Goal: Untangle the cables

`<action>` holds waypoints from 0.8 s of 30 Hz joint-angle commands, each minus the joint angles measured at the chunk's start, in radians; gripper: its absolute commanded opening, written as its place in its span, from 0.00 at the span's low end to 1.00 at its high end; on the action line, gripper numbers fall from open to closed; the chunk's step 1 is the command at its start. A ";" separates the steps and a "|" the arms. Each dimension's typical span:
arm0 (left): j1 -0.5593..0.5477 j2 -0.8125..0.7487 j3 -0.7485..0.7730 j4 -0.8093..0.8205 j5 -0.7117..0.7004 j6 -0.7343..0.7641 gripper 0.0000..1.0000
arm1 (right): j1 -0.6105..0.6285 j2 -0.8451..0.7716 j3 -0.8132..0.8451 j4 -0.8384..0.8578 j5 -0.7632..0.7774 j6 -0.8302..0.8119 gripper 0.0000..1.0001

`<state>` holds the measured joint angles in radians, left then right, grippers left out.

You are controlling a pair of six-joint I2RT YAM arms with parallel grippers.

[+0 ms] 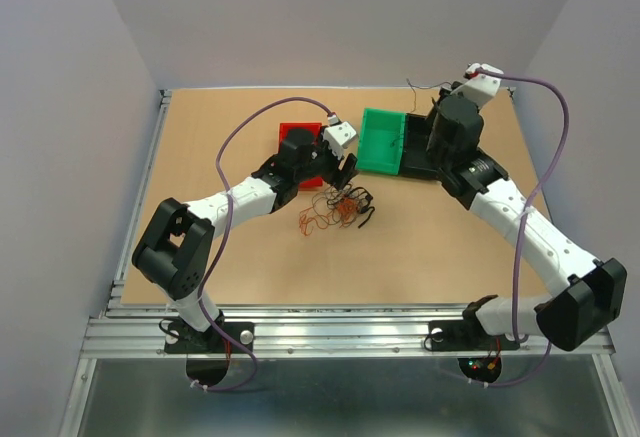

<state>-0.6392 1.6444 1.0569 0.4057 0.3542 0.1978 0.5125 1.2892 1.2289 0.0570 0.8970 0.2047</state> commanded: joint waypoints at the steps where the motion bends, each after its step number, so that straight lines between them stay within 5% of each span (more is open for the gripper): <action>1: -0.002 -0.026 0.020 0.027 0.002 0.008 0.75 | -0.081 -0.016 -0.045 -0.003 -0.137 0.100 0.01; 16: -0.001 -0.024 0.021 0.027 0.002 0.008 0.75 | -0.339 0.160 -0.105 -0.011 -0.415 0.242 0.01; 24: -0.002 -0.026 0.018 0.027 0.005 0.008 0.75 | -0.353 0.225 -0.072 -0.011 -0.368 0.226 0.01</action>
<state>-0.6392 1.6444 1.0569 0.4004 0.3546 0.1974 0.1631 1.5257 1.1286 0.0151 0.5110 0.4271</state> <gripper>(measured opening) 0.746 0.022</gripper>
